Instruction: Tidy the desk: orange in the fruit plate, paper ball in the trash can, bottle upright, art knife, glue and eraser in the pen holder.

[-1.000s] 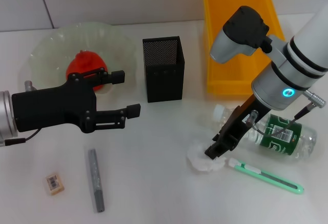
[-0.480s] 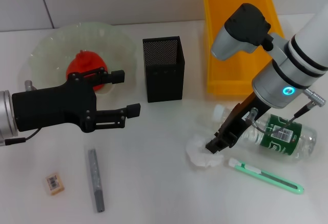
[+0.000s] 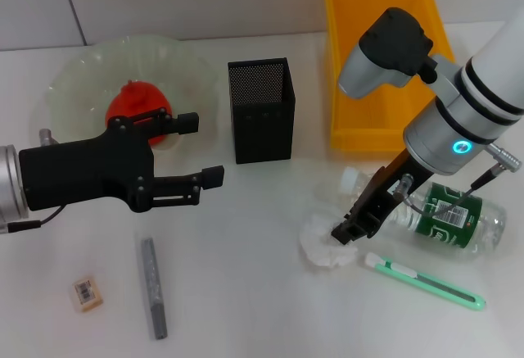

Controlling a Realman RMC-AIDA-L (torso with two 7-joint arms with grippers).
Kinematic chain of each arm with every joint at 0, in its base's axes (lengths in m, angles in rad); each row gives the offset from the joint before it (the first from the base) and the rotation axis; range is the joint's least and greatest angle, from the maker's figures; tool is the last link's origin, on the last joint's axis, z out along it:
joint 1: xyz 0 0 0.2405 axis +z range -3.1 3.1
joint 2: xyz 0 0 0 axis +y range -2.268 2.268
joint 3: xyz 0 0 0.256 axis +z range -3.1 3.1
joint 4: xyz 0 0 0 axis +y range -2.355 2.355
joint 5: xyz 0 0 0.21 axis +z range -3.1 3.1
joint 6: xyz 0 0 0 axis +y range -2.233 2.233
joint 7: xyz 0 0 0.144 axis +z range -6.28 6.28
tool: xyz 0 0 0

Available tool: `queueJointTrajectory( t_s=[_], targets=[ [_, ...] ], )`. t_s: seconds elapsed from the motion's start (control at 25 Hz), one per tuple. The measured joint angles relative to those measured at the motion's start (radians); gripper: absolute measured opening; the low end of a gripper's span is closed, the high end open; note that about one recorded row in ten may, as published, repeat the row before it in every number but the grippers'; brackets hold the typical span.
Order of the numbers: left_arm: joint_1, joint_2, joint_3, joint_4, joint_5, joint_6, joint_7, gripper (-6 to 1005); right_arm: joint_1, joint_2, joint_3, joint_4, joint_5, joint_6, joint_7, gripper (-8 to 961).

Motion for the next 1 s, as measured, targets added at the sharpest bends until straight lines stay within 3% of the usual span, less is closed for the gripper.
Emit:
queueJointTrajectory(
  t_s=[0.36, 1.0],
  targets=[
    [-0.001, 0.000, 0.002, 0.000, 0.001, -0.008, 0.000, 854, -0.011, 0.000, 0.003, -0.039, -0.005, -0.003, 0.000, 84],
    [-0.002, -0.003, 0.009, 0.000, 0.001, -0.026, -0.001, 852, -0.087, -0.001, 0.077, -0.298, 0.000, -0.077, 0.004, 77]
  ],
)
